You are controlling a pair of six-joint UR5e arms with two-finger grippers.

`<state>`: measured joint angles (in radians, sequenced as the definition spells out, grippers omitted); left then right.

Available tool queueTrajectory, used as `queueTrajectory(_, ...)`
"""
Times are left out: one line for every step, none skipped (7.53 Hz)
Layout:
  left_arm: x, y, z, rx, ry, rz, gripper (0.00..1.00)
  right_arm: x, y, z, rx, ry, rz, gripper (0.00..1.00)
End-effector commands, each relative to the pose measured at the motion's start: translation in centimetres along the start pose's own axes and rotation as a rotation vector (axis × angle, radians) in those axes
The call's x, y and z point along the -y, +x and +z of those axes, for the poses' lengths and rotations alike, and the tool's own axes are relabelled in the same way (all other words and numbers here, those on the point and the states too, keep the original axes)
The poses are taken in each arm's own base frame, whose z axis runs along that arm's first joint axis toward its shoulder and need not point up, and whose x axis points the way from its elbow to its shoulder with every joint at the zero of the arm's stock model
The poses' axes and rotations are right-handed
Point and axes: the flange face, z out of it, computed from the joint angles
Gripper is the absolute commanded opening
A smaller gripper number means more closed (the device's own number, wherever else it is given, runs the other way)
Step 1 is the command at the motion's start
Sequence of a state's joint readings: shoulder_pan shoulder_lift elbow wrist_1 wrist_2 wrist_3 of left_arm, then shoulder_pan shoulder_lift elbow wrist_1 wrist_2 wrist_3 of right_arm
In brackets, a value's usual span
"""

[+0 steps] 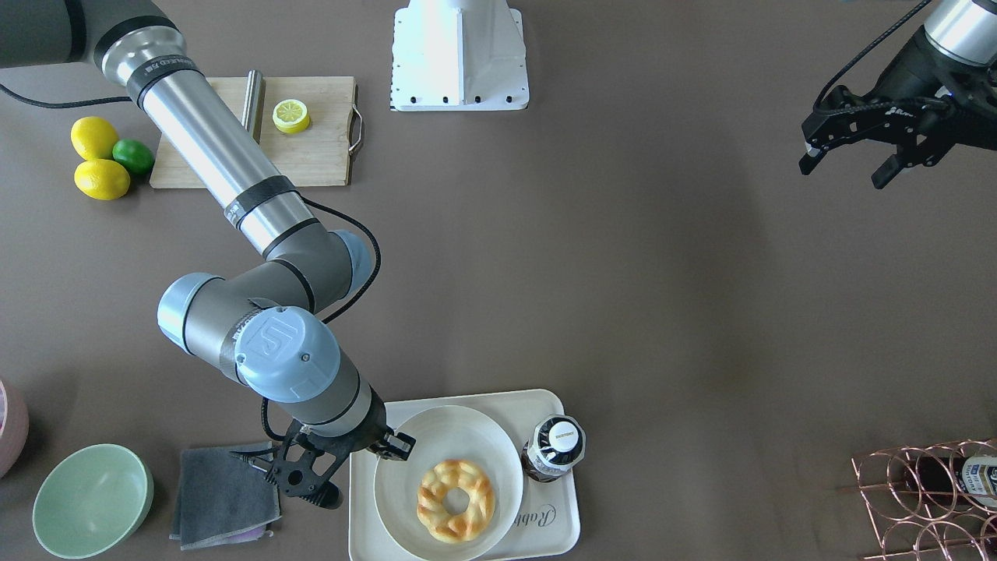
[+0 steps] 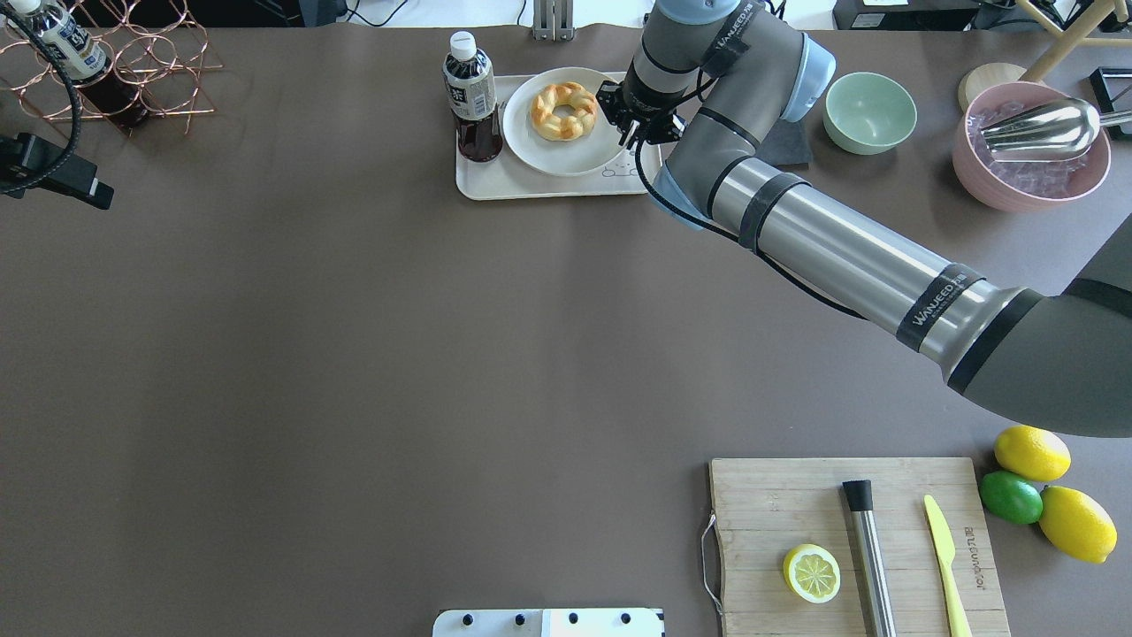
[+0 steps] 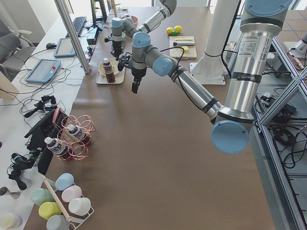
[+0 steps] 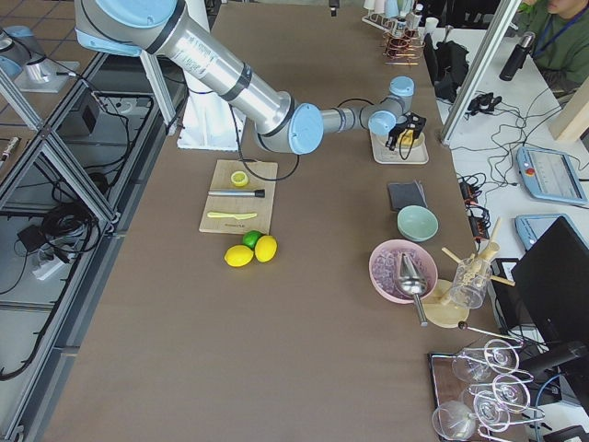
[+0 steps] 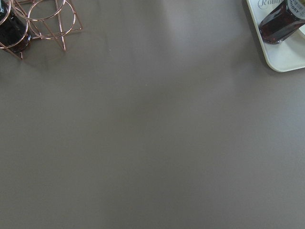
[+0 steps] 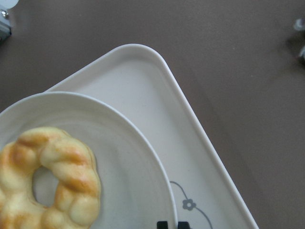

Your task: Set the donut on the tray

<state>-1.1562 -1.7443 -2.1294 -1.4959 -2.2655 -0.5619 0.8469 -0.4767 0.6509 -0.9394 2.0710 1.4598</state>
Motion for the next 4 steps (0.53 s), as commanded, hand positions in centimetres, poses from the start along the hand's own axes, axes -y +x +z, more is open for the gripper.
queueTrajectory(0.3,-0.6,-0.3,0.005,0.007,-0.01,0.98,0.4,-0.9,-2.1,0.031,0.014,-0.085,1.0)
queueTrajectory(0.3,-0.8,-0.1,0.008,0.003,0.0,0.98,0.8,-0.4,-4.1,-0.006,0.004,-0.071,1.0)
queueTrajectory(0.8,-2.3,0.5,0.025,-0.009,0.041,0.98,1.0,3.7,-5.8,-0.061,-0.002,-0.152,1.0)
queueTrajectory(1.0,-6.4,0.8,0.061,-0.02,0.071,0.98,2.1,8.7,-8.2,-0.104,0.003,-0.205,1.0)
